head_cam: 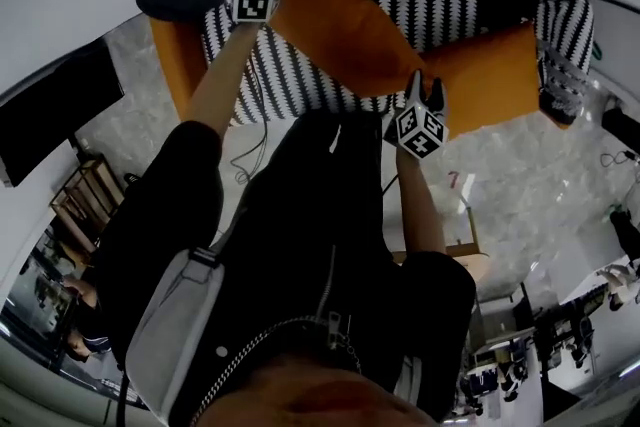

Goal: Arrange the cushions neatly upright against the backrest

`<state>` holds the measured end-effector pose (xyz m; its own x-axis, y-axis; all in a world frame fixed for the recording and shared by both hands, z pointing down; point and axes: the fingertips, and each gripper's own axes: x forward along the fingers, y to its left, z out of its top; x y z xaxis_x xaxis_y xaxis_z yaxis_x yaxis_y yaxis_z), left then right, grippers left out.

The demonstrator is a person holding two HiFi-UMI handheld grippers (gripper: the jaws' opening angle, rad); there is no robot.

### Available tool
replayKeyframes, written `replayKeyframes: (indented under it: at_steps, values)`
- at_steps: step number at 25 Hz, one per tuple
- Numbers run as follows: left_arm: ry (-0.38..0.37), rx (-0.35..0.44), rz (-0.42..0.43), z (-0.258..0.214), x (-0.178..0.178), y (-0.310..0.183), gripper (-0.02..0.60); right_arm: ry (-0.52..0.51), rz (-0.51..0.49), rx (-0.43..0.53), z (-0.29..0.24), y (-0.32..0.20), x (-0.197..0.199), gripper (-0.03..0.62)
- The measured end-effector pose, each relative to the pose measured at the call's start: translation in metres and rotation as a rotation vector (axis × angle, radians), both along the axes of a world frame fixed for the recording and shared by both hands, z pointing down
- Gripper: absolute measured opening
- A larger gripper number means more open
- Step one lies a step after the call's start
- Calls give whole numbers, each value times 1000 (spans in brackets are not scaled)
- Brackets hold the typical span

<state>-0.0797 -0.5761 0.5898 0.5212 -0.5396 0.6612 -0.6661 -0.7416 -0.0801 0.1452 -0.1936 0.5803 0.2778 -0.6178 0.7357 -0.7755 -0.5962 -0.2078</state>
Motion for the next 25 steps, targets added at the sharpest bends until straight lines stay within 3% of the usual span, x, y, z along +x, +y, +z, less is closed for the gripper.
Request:
replayKeyframes:
  at_steps: [6, 10, 15, 17, 21, 25]
  values:
    - [-43, -109, -29, 61, -21, -16, 244, -18, 57, -88, 41, 10, -16, 230]
    - [-29, -149, -60, 73, -30, -27, 245, -81, 222, -58, 62, 25, -16, 249]
    - [-42, -229, -26, 94, -23, -32, 230, -117, 398, 11, 79, 32, 7, 268]
    - [-34, -265, -15, 103, -17, -29, 202, -132, 398, 8, 88, 29, 14, 264]
    - [-11, -319, -7, 107, -9, -12, 67, -184, 319, -25, 99, 21, 12, 148]
    - [14, -291, 3, 97, -13, -5, 40, -175, 263, -87, 97, 21, 7, 83]
